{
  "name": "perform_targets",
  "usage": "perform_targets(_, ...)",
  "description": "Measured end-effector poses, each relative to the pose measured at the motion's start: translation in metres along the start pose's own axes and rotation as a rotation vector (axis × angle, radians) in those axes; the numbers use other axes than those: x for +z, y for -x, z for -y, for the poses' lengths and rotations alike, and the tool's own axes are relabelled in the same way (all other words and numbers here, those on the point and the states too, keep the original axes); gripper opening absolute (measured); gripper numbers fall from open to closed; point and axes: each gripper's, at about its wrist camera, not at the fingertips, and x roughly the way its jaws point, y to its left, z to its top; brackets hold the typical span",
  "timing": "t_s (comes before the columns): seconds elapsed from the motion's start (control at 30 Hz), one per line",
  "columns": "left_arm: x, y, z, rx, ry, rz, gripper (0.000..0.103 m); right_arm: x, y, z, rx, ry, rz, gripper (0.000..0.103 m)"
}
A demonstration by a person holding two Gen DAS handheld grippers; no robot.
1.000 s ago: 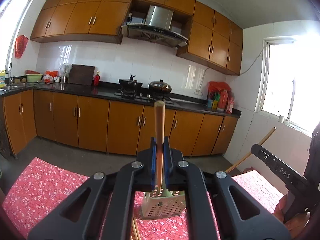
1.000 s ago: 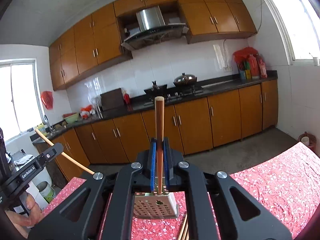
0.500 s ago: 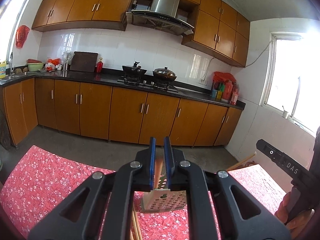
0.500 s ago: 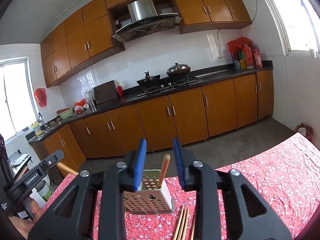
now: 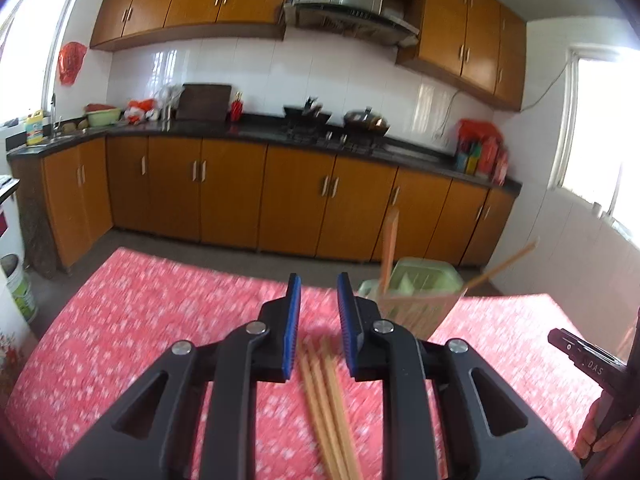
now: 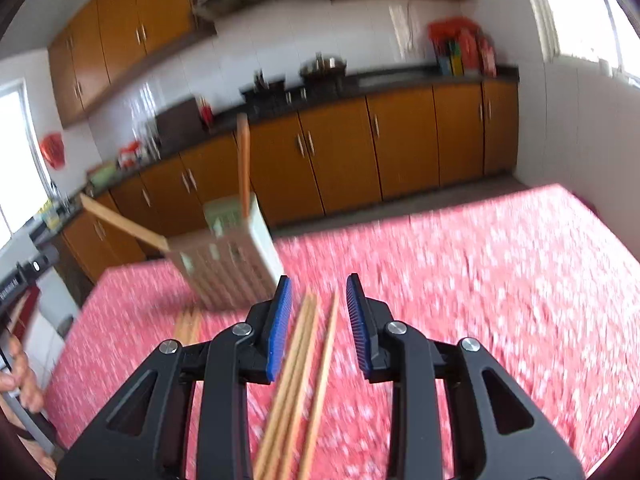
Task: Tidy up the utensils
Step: 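Open the left tool to drop its chopstick into the holder while the right tool releases its own, then close the left tool on another chopstick while the right tool grasps another chopstick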
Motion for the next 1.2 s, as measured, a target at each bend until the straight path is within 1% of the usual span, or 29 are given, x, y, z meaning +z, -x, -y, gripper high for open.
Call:
perform_targets(0.07, -0.024, -0.004, -0.008, 0.024, -0.004, -0.055, 0.020, -0.024, -0.013, 0.002, -0.016, 0.010, -0.069, 0.027)
perform_targets(0.13, -0.048, -0.006, -0.015, 0.050, -0.014, -0.099, 0.020, -0.048, -0.025, 0.003, -0.008, 0.009, -0.137, 0.025)
perform_targets(0.23, -0.077, -0.008, -0.021, 0.061, -0.013, -0.156, 0.020, -0.079, -0.037, -0.001, 0.017, 0.004, -0.219, 0.023)
perform_targets(0.3, -0.094, -0.008, -0.023, 0.064, -0.018, -0.185, 0.020, -0.093, -0.042, -0.005, 0.030, 0.005, -0.254, 0.023)
perform_targets(0.37, -0.110, -0.008, -0.022, 0.068, -0.032, -0.212, 0.020, -0.098, -0.045, -0.009, 0.042, 0.005, -0.271, 0.023)
perform_targets(0.43, -0.121, -0.009, -0.017, 0.055, -0.029, -0.240, 0.020, -0.101, -0.048, -0.014, 0.052, 0.012, -0.282, 0.023)
perform_targets(0.53, -0.131, -0.012, -0.014, 0.040, -0.022, -0.270, 0.020, -0.110, -0.054, -0.022, 0.033, 0.050, -0.294, 0.023)
perform_targets(0.6, -0.137, -0.013, -0.011, 0.028, -0.018, -0.283, 0.020, -0.112, -0.055, -0.026, 0.003, 0.075, -0.285, 0.017)
perform_targets(0.63, -0.138, -0.014, -0.008, 0.021, -0.017, -0.289, 0.020, -0.113, -0.054, -0.026, -0.012, 0.086, -0.281, 0.011)
perform_targets(0.73, -0.140, -0.016, -0.002, -0.006, -0.015, -0.310, 0.020, -0.112, -0.054, -0.018, -0.041, 0.069, -0.273, 0.008)
perform_targets(0.77, -0.141, -0.017, 0.001, -0.015, -0.014, -0.319, 0.020, -0.110, -0.054, -0.012, -0.061, 0.056, -0.268, 0.008)
perform_targets(0.87, -0.144, -0.024, 0.006, -0.054, -0.001, -0.355, 0.020, -0.105, -0.054, 0.001, -0.081, 0.022, -0.260, 0.008)
perform_targets(1.03, -0.149, -0.035, 0.013, -0.066, -0.013, -0.399, 0.019, -0.107, -0.052, 0.001, -0.081, 0.027, -0.258, 0.008)
perform_targets(1.2, -0.155, -0.042, 0.020, -0.066, -0.034, -0.427, 0.015, -0.108, -0.052, 0.000, -0.075, 0.023, -0.258, 0.008)
